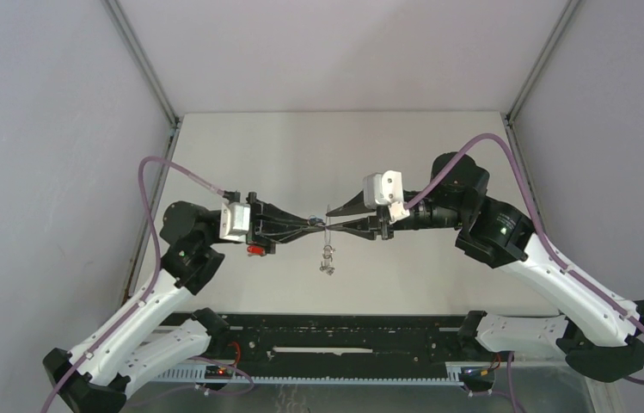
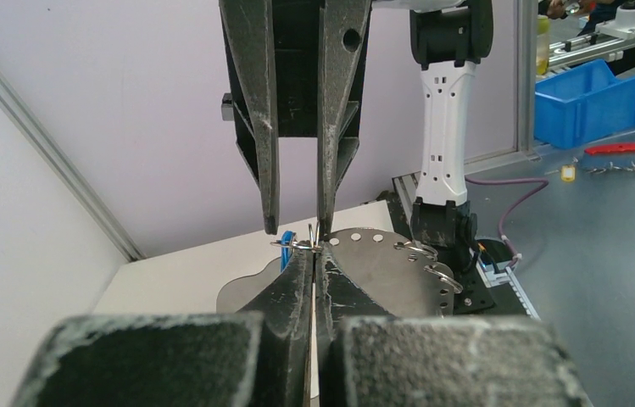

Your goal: Put the keys on the keyring

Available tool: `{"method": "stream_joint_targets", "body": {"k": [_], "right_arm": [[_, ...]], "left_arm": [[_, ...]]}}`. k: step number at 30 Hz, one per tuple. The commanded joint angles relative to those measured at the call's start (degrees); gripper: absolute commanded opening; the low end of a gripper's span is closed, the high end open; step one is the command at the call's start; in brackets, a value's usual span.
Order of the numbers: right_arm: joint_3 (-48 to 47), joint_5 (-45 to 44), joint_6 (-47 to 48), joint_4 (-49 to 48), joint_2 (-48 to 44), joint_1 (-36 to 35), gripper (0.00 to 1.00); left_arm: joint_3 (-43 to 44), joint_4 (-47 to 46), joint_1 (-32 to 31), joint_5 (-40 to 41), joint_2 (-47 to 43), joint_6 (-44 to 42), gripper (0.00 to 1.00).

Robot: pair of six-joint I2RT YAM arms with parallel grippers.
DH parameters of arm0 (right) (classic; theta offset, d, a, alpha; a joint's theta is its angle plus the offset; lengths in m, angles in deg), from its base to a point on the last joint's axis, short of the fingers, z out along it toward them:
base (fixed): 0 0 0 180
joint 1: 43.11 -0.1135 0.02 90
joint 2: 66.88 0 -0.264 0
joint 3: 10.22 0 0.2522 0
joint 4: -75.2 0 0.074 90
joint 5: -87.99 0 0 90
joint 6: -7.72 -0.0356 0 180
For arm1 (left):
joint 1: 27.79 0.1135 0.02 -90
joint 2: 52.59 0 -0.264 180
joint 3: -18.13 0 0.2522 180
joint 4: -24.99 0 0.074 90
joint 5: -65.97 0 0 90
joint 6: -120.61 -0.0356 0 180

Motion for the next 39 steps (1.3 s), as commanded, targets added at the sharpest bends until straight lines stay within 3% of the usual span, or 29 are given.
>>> {"method": "stream_joint_targets", "body": {"k": [1, 11, 24, 39], "right_arm": [[-2.4, 0.4, -0.5, -1.8, -0.6, -0.6, 0.31], [-3.7, 1.9, -0.4, 0.7, 0.6, -1.4, 0.29], [-5.3, 3.6, -1.9, 3.1, 1.5, -1.2, 0.36], [-5.3, 3.2, -2.1, 2.1, 3.2, -1.2, 0.32]], "left_arm": [[-1.5, -1.0, -0.2, 1.1, -0.4, -1.1, 0.0], [-1.6, -0.6, -0.2, 1.9, -0.9, -1.5, 0.0], [-1.4, -0.1, -0.2, 2.4, -0.9, -1.6, 0.0], [-1.1, 0.0, -0.2, 2.5, -1.0, -1.6, 0.0]]}}
